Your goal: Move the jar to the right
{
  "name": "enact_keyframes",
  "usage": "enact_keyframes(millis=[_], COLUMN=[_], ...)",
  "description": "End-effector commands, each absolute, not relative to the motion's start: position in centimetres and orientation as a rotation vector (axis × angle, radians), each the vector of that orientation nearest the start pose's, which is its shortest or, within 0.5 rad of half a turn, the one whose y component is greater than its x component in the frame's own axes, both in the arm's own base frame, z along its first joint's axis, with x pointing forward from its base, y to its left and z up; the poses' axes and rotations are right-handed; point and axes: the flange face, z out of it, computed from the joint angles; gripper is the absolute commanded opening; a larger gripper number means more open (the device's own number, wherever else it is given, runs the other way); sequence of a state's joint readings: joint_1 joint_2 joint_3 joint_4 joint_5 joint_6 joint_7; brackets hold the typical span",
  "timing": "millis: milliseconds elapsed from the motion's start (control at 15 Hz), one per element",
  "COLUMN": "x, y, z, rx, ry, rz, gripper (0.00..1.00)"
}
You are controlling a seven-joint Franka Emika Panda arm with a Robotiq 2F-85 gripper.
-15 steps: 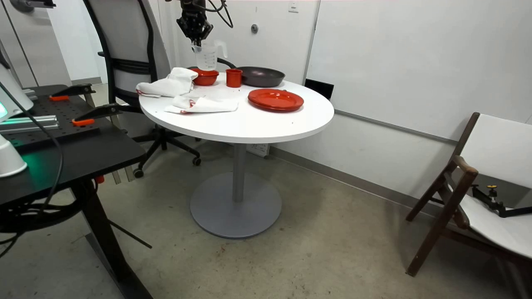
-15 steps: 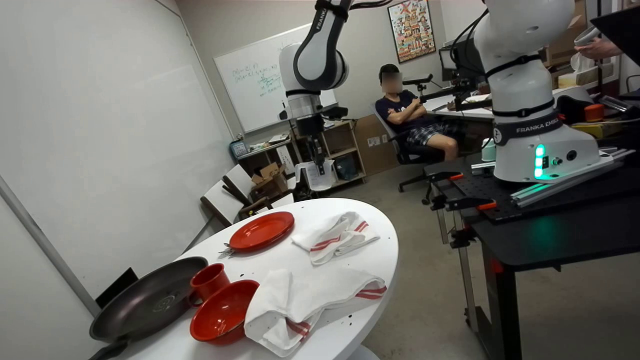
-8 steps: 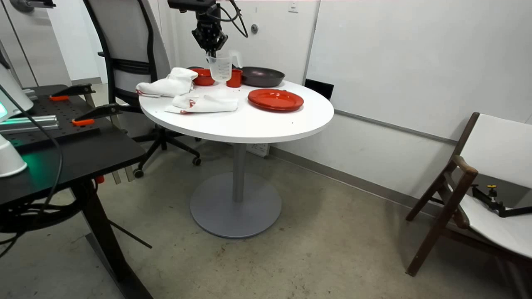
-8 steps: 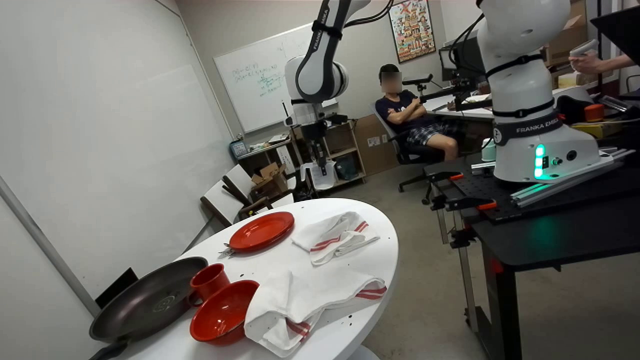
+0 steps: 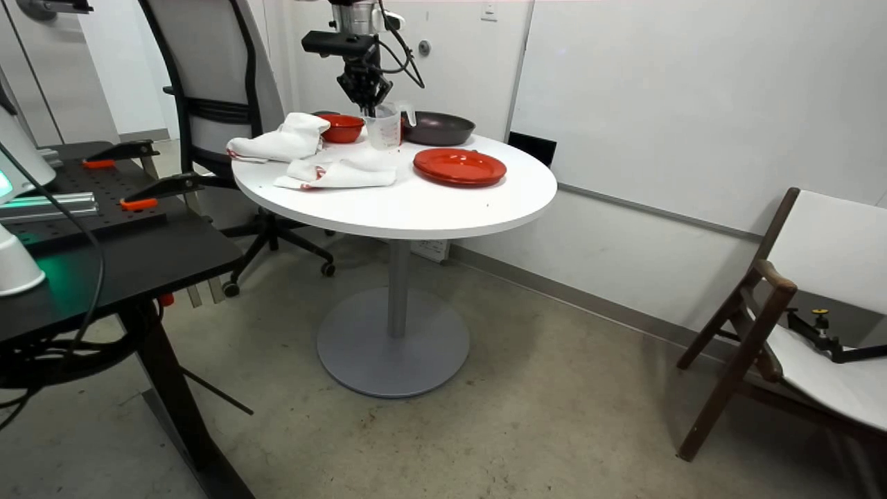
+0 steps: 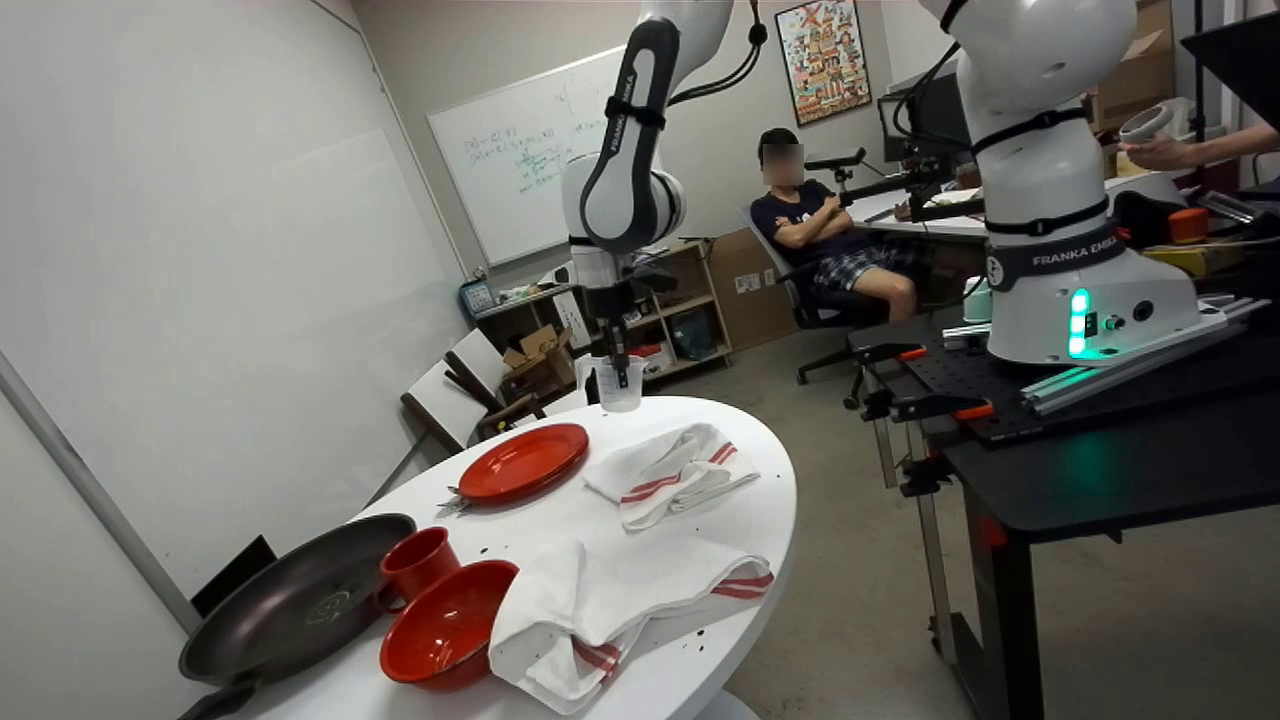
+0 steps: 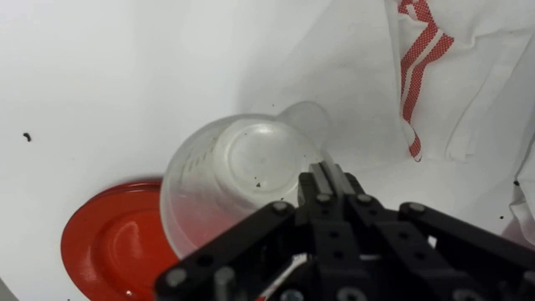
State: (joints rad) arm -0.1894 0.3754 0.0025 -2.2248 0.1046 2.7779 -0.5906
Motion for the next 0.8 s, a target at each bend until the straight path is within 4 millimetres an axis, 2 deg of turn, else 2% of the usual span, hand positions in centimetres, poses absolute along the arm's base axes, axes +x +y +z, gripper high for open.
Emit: enact_keyframes(millis=[0, 600, 733], x=[57.3, 57.0, 57.2], y=[-11.4, -11.7, -10.8], z=[20.1, 17.3, 17.4], rx=[-3.126, -3.133, -3.127], ry=[-0.593, -0.85, -0.905], rz=[-0.264, -0.057, -0.012], gripper=[0.01, 0.01, 0.01])
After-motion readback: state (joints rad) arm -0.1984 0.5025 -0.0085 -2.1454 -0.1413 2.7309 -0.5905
